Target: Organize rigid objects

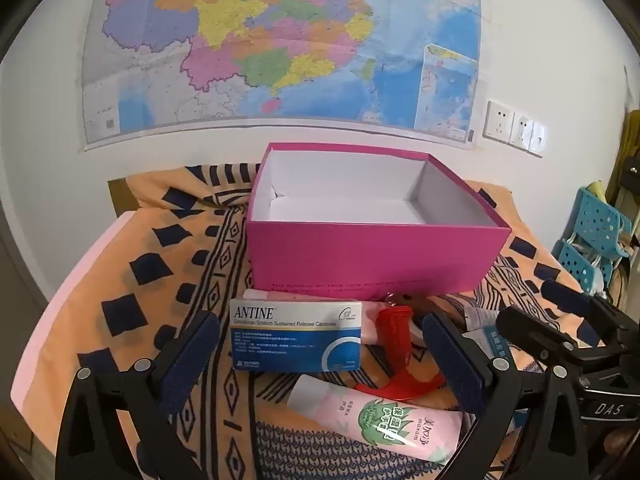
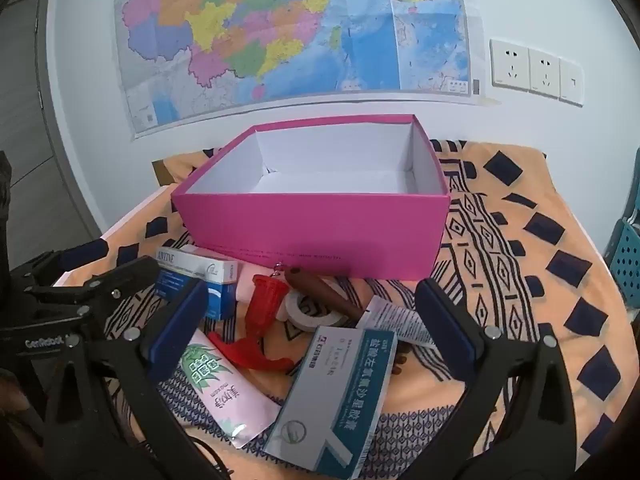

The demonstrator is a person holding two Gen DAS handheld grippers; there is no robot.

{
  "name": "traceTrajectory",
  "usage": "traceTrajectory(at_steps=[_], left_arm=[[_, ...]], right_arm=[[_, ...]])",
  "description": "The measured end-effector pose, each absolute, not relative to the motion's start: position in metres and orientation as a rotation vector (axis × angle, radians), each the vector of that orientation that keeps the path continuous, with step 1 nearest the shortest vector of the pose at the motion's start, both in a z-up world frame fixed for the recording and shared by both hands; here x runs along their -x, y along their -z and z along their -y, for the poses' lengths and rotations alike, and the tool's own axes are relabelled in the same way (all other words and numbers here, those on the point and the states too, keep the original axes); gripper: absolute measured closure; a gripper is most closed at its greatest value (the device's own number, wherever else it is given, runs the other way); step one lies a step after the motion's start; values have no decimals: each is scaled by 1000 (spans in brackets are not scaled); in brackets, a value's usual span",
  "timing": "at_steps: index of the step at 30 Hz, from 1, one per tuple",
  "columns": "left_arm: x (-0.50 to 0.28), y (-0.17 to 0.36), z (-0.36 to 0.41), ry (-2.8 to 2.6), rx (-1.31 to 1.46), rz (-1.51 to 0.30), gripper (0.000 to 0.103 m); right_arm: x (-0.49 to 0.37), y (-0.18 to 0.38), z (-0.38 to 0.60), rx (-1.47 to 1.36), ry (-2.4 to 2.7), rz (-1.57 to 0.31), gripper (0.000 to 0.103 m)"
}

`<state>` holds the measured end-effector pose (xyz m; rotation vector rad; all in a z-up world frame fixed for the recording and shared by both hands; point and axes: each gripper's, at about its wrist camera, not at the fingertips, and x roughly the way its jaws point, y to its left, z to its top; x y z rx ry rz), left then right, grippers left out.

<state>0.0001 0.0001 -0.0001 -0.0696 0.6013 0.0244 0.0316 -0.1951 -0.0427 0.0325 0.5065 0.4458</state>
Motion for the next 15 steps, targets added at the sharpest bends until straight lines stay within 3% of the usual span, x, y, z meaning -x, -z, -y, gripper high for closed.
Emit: traceTrajectory(at_steps=[15], left_arm=[[0,-1,-2,-29,82,-596,0]], right_arm=[[-33,44,189,-64,-485,-519,0]])
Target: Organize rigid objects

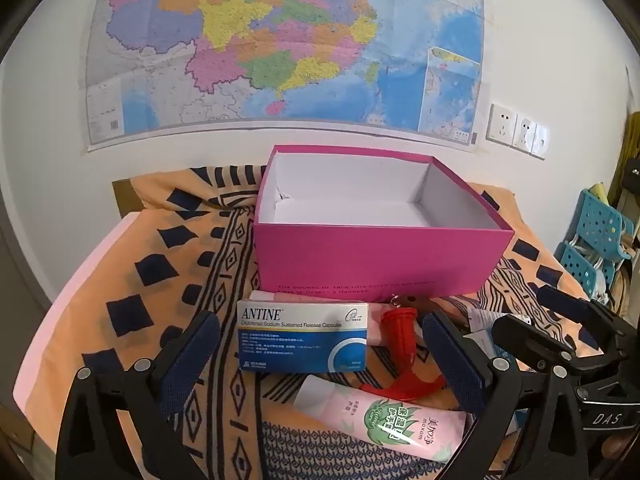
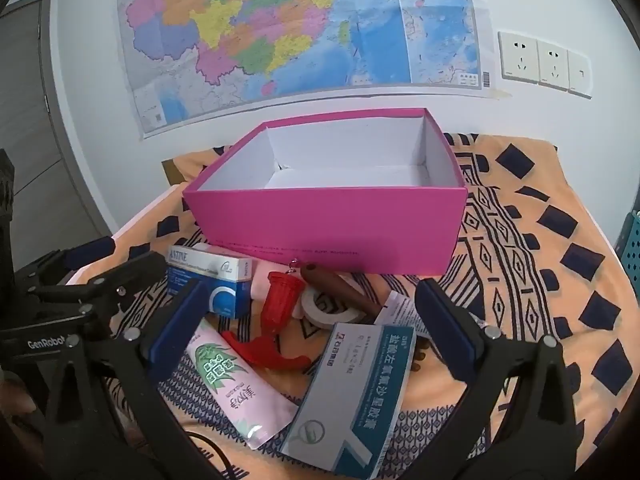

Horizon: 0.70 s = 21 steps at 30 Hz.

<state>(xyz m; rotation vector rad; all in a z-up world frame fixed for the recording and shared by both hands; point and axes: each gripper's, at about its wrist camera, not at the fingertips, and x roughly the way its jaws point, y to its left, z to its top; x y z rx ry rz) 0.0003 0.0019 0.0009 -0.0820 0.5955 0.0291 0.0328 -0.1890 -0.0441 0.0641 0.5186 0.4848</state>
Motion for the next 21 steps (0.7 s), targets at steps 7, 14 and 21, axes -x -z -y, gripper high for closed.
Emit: traceTrajectory(at_steps=[7,14,21], left_arm=[[1,-4,-4,-26,84,-593,0],[1,-4,-4,-25,86,-591,0],[1,-4,-4,-26,86,-592,0]], right_arm=[[-32,43,188,-68,-500,-518,0],[-33,44,188,-69,-506,-520,0],[-33,46,189,-79,-508,-523,0]])
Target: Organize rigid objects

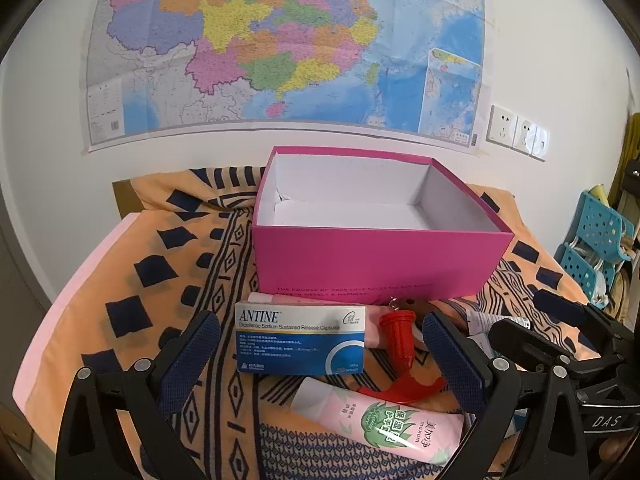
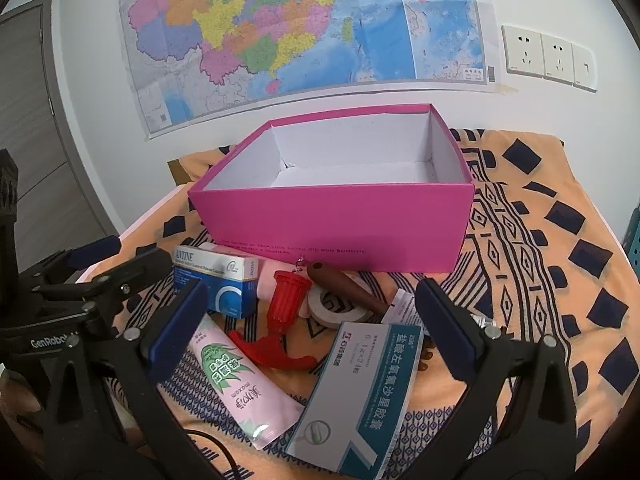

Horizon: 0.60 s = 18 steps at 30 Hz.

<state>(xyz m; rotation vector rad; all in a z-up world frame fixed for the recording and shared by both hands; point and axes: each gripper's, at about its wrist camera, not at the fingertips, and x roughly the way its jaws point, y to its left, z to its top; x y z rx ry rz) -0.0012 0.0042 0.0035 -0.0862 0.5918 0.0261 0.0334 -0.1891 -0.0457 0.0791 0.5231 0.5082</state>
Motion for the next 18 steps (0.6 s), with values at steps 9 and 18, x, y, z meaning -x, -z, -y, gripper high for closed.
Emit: traceTrajectory(at_steps=[9,18], left_arm=[[2,-3,-4,-25,88,-594,0],[1,-2,-3,-27,85,-595,0]], right_arm=[[-33,45,192,-91,-509,-526,0],[-33,45,192,-95,-514,-530,0]])
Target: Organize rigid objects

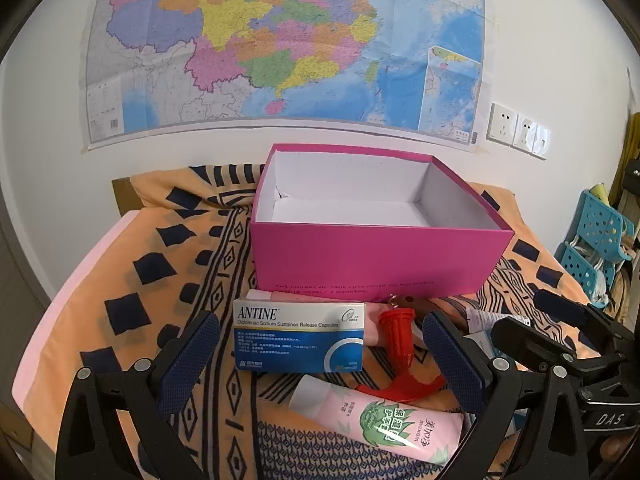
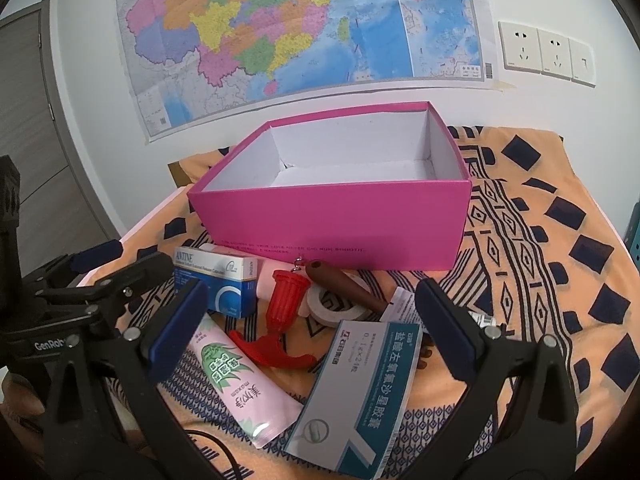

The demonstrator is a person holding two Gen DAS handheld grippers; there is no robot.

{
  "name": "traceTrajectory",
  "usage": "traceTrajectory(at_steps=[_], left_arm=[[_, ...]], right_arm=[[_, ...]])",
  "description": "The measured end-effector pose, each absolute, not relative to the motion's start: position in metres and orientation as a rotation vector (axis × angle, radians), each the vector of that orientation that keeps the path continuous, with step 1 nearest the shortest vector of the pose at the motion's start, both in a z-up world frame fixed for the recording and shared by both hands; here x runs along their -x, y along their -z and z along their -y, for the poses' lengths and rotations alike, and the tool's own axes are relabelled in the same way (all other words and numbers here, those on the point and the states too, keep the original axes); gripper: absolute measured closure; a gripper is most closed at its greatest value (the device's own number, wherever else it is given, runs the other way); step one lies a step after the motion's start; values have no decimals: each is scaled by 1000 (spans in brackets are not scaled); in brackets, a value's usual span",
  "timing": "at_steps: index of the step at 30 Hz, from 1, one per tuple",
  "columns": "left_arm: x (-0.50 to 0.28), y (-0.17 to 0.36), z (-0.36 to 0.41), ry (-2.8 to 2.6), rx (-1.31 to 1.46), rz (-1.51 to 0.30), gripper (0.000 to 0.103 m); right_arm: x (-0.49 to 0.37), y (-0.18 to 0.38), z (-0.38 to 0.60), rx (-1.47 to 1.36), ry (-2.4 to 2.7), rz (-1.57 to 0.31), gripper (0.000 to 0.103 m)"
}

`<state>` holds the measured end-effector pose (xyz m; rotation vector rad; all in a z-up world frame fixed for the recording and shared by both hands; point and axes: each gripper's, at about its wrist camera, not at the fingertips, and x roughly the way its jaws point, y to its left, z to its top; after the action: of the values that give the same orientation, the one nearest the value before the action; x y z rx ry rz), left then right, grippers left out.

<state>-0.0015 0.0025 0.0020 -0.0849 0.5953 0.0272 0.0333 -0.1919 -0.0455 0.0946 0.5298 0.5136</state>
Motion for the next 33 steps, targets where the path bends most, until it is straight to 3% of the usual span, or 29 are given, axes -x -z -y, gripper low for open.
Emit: traceTrajectory(at_steps=[29,33], left_arm=[[-4,18,-34,-36,124,-644,0],[-12,27,-50,-50,149,-678,0]], right_arm=[[-37,54,172,-49,-589,-578,0],[-39,57,159,-27,-645,-597,6]])
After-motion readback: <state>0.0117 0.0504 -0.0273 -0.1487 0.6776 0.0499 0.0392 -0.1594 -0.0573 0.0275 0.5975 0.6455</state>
